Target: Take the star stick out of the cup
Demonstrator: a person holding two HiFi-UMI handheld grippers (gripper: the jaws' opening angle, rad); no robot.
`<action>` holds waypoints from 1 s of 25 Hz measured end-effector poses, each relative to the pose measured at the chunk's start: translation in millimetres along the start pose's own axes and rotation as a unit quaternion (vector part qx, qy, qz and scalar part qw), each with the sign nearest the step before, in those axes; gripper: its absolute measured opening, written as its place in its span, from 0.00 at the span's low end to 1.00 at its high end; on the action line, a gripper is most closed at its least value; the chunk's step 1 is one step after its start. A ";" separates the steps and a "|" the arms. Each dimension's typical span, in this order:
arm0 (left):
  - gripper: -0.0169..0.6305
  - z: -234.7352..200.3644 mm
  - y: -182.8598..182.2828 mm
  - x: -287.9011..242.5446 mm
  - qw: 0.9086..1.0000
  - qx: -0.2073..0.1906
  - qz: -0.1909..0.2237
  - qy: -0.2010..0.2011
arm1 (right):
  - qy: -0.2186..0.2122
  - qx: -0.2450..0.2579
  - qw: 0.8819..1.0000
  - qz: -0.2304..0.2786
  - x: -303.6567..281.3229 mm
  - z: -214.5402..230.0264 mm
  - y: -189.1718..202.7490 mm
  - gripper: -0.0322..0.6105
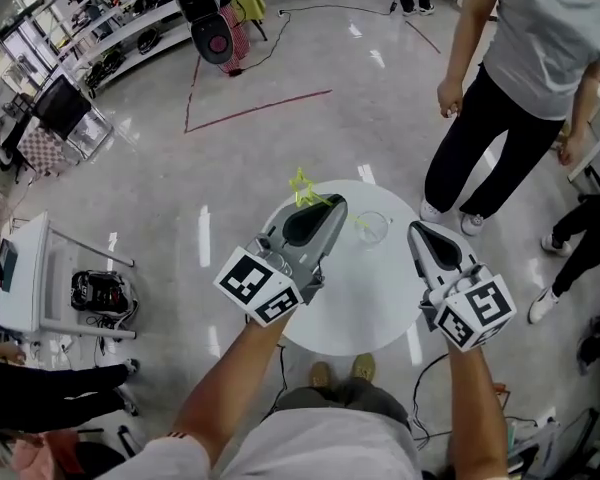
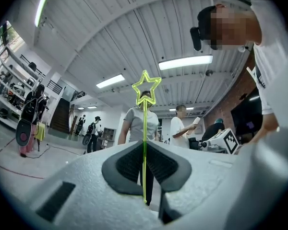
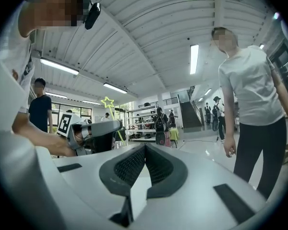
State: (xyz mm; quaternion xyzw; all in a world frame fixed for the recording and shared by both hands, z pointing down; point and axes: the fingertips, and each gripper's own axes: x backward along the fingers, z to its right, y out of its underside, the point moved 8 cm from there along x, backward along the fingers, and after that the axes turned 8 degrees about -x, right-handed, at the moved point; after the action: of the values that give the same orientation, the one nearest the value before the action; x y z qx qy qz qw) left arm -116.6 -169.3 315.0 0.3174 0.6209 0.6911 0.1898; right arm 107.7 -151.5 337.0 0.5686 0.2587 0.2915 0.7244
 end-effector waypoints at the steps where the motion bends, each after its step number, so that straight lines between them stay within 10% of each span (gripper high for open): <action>1: 0.07 0.2 -2.6 4.1 1.000 -0.001 0.005 -0.001 | -0.002 -0.002 1.000 0.004 -0.6 -1.9 -1.5 0.07; 25: 0.07 7.0 -41.7 54.9 0.997 0.011 0.073 -0.029 | -0.019 0.022 0.999 0.046 11.0 -35.3 -35.2 0.07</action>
State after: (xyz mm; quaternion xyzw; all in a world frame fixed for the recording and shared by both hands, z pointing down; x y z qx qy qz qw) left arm -157.2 -121.5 285.5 0.3839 0.5982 0.6866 0.1532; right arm 95.0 -126.4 294.4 0.6008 0.2246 0.3084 0.7025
